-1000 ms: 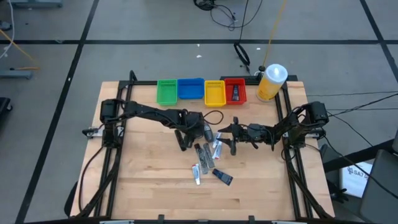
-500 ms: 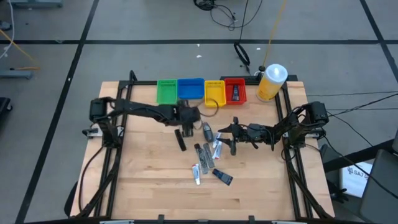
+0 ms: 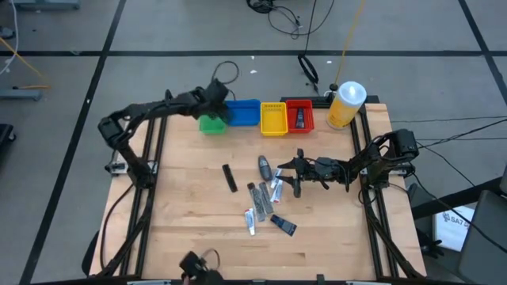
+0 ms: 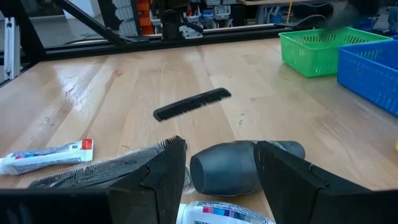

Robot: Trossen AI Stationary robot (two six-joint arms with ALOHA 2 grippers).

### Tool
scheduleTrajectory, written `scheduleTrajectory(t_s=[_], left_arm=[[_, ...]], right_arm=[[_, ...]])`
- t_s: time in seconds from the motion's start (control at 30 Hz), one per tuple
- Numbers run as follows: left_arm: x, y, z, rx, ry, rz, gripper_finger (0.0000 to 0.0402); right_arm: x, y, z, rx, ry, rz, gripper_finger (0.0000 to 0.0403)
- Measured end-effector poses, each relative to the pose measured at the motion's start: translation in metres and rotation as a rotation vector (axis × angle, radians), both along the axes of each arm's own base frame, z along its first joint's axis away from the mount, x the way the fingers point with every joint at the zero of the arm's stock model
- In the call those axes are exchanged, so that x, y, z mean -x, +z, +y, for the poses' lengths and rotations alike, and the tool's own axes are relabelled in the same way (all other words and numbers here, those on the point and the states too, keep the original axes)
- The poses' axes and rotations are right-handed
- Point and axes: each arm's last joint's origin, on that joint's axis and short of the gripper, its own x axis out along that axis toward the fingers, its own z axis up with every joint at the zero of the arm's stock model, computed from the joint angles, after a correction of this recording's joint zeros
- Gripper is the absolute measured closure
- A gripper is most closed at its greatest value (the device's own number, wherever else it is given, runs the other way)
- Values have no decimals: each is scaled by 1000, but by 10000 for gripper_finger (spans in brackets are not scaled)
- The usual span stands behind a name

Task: Pick & Place Travel size toiletries
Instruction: Put the left black deodorant into the green bin, then put the right black comb into the yellow bin

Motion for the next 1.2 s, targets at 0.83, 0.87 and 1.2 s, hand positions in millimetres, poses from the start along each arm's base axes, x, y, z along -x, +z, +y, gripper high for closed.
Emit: scheduleTrajectory(t_s=[0.83,0.87,1.2], left_arm=[[-3,-1,-59,21,-320,-156,305],[-4,-8,-72,11,-373,-192,308],[-6,-62,-190,-22,-755,-350,306]], right_arm=[[0,-1,3,-11,13,6,220],[0,-1,4,-10,18,6,220],[-31,17,10,-43,141,-17,220]])
